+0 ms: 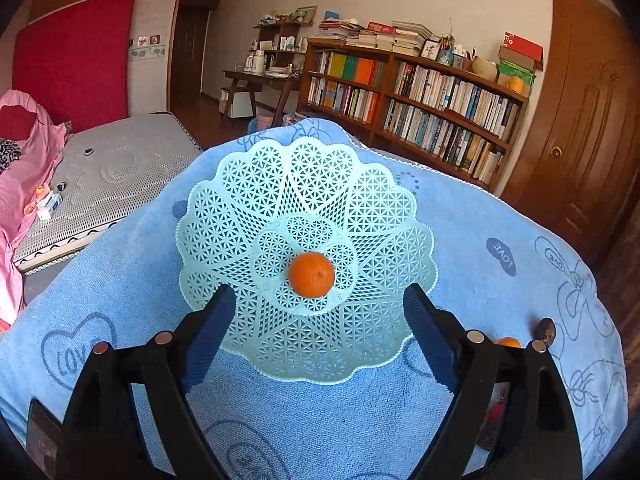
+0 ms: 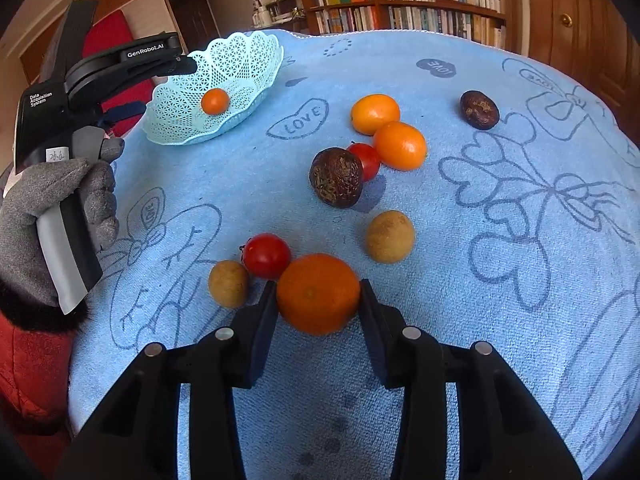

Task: Organize fruits
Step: 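Drop the orange into the turquoise basket with the left tool while the right tool grasps another orange, then carry the orange over the basket with the right tool and open it, then move the right tool to another orange and grasp it, then grasp the dark brown round fruit with the left tool while the right tool holds its orange, then lower the dark brown fruit into the basket and open the left tool, then lower the held orange into the basket and open the right tool, then move the left tool toward the small tan round fruit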

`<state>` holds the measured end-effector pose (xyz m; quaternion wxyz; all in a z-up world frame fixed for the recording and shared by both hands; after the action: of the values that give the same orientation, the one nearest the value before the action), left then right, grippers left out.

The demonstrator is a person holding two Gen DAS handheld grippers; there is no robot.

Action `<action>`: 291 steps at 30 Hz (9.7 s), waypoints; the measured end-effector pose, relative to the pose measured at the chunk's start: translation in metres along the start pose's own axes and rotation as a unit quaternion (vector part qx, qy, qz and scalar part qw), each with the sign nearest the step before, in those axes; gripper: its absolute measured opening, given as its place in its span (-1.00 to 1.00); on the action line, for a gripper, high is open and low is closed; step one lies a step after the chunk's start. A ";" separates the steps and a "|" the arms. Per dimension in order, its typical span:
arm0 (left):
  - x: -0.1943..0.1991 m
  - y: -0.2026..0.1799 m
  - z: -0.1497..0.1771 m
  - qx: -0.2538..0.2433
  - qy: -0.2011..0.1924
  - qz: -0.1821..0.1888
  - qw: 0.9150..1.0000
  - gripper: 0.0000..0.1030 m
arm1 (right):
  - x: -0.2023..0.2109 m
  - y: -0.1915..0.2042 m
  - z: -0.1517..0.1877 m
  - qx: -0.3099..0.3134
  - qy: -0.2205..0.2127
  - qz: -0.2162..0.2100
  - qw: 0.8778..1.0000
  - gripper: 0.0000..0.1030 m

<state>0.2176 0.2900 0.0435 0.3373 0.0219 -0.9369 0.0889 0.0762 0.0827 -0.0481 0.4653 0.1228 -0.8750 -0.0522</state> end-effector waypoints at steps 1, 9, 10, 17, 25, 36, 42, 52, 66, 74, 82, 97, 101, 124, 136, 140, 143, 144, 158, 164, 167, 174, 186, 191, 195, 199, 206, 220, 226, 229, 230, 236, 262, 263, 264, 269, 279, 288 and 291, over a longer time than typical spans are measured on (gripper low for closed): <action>0.005 -0.001 0.001 -0.003 -0.006 0.000 1.000 0.70 | 0.001 0.000 0.000 -0.001 0.000 -0.001 1.000 -0.22; 0.042 -0.014 0.029 -0.028 -0.029 0.018 0.999 0.87 | 0.024 0.001 -0.016 -0.007 -0.025 0.002 1.000 -0.22; 0.044 -0.016 0.034 -0.031 -0.026 0.022 0.999 0.87 | 0.027 0.000 -0.021 -0.008 -0.029 0.004 1.000 -0.22; 0.052 -0.031 0.067 -0.039 -0.003 0.043 0.998 0.88 | 0.040 -0.005 -0.069 -0.012 -0.047 0.015 0.999 -0.22; 0.045 -0.022 0.097 -0.025 0.035 0.038 0.998 0.88 | 0.030 0.030 -0.153 0.032 -0.043 -0.007 0.999 -0.22; 0.060 -0.008 0.112 -0.016 0.028 0.065 0.997 0.87 | -0.044 0.115 -0.201 0.090 0.013 -0.046 0.995 -0.22; 0.061 -0.003 0.112 0.006 0.020 0.077 0.997 0.88 | -0.075 0.108 -0.209 0.058 0.030 -0.032 0.997 -0.17; 0.069 -0.014 0.112 -0.021 -0.002 0.079 0.997 0.90 | -0.054 0.073 -0.200 0.007 0.004 -0.029 1.000 0.03; 0.074 -0.016 0.113 -0.027 -0.008 0.089 0.996 0.94 | -0.001 -0.006 -0.155 -0.059 -0.023 0.000 0.998 0.24; 0.071 -0.021 0.116 -0.039 0.003 0.093 0.995 0.94 | 0.005 -0.045 -0.125 -0.113 -0.015 -0.003 0.993 0.25; 0.066 -0.026 0.118 -0.050 0.012 0.094 0.994 0.94 | -0.018 -0.061 -0.112 -0.154 0.012 -0.007 0.988 0.25; 0.055 -0.030 0.120 -0.058 0.036 0.099 0.993 0.94 | -0.062 -0.062 -0.113 -0.117 0.048 0.078 0.989 -0.14; 0.049 -0.035 0.120 -0.067 0.050 0.101 0.991 0.94 | -0.054 -0.063 -0.108 -0.114 0.040 0.068 0.990 -0.18; 0.002 -0.132 0.130 -0.149 0.145 0.165 0.964 0.73 | -0.005 -0.106 -0.068 -0.173 -0.031 0.041 0.984 -0.18; -0.008 -0.149 0.136 -0.166 0.167 0.201 0.951 -0.17 | -0.012 -0.104 -0.065 -0.169 -0.026 0.037 0.985 -0.19; -0.004 -0.146 0.134 -0.166 0.155 0.194 0.955 -0.17 | -0.012 -0.103 -0.065 -0.168 -0.031 0.039 0.985 -0.18; 0.002 -0.141 0.125 -0.163 0.137 0.185 0.959 -0.18 | -0.010 -0.105 -0.065 -0.168 -0.033 0.041 0.984 -0.18; 0.005 -0.139 0.122 -0.162 0.130 0.183 0.961 -0.18 | -0.010 -0.105 -0.064 -0.168 -0.034 0.043 0.984 -0.18; 0.033 -0.107 0.070 -0.131 0.067 0.154 0.977 -0.17 | -0.008 -0.103 -0.065 -0.161 -0.041 0.047 0.985 -0.18; 0.032 -0.085 0.047 -0.124 0.078 0.139 0.979 -0.17 | -0.008 -0.102 -0.065 -0.161 -0.041 0.046 0.985 -0.18; 0.032 -0.073 0.032 -0.127 0.087 0.143 0.978 -0.17 | -0.007 -0.101 -0.065 -0.160 -0.041 0.046 0.985 -0.18; 0.012 -0.032 -0.012 -0.136 0.086 0.108 0.981 -0.17 | -0.007 -0.101 -0.065 -0.159 -0.042 0.046 0.985 -0.18; -0.039 0.012 -0.022 -0.119 0.142 0.069 0.980 -0.15 | -0.009 -0.100 -0.064 -0.158 -0.039 0.048 0.986 -0.18; -0.036 0.026 -0.030 -0.104 0.130 0.062 0.984 0.56 | -0.011 -0.100 -0.064 -0.155 -0.039 0.049 0.986 -0.18; -0.021 0.044 -0.043 -0.097 0.117 0.055 0.987 0.63 | -0.012 -0.098 -0.064 -0.152 -0.040 0.050 0.986 -0.18; 0.000 0.060 -0.056 -0.084 0.100 0.057 0.990 0.71 | -0.012 -0.094 -0.066 -0.148 -0.043 0.050 0.987 -0.18; 0.031 0.079 -0.063 -0.084 0.078 0.063 0.991 0.78 | -0.005 -0.077 -0.080 -0.131 -0.050 0.043 0.989 -0.18; 0.083 0.120 -0.059 -0.057 0.030 0.102 0.993 0.84 | -0.021 0.040 -0.145 -0.026 -0.048 -0.006 0.999 -0.18; 0.087 0.144 -0.053 -0.042 0.024 0.100 0.994 0.85 | -0.040 0.094 -0.173 0.012 -0.043 -0.021 0.999 -0.18; 0.090 0.152 -0.053 -0.034 0.020 0.105 0.994 0.85 | -0.051 0.110 -0.186 0.023 -0.039 -0.019 0.999 -0.18; 0.090 0.154 -0.053 -0.032 0.019 0.107 0.994 0.85 | -0.054 0.114 -0.189 0.024 -0.038 -0.017 0.999 -0.18; 0.087 0.155 -0.052 -0.031 0.021 0.113 0.993 0.85 | -0.071 0.123 -0.203 0.020 -0.030 -0.013 0.999 -0.18; 0.088 0.120 -0.046 -0.007 0.037 0.138 0.990 0.92 | -0.020 0.037 -0.148 -0.053 -0.064 -0.018 0.996 0.11; 0.090 0.116 -0.047 -0.013 0.036 0.136 0.990 0.92 | -0.016 0.032 -0.145 -0.053 -0.069 -0.012 0.996 0.11; 0.092 0.113 -0.048 -0.019 0.035 0.133 0.990 0.92 | -0.012 0.027 -0.142 -0.052 -0.074 -0.007 0.996 0.13; 0.106 0.102 -0.058 -0.030 0.022 0.128 0.991 0.92 | 0.001 0.000 -0.123 -0.059 -0.081 0.006 0.995 0.19; 0.120 0.056 -0.052 -0.053 0.024 0.159 0.986 0.93 | 0.016 -0.036 -0.087 -0.067 -0.078 0.018 0.995 0.21; 0.091 0.024 -0.008 -0.014 0.070 0.184 0.980 0.94 | 0.020 -0.057 -0.077 -0.090 -0.085 0.015 0.992 0.21; 0.078 0.008 0.013 -0.018 0.095 0.190 0.977 0.94 | 0.022 -0.061 -0.076 -0.096 -0.088 0.013 0.991 0.21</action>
<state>0.1478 0.2969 0.0820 0.4020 -0.1712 -0.8891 0.1363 0.1377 0.0201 -0.0001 0.3965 0.0607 -0.9051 -0.1409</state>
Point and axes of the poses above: each gripper's, at about its wrist camera, not at the fingertips, and x roughly against the way its jaws point, y to its left, z to its underside, the point moved 8 cm from there along -x, roughly the way its jaws point, and after that the axes turned 4 degrees about y, right-handed, at the moved point
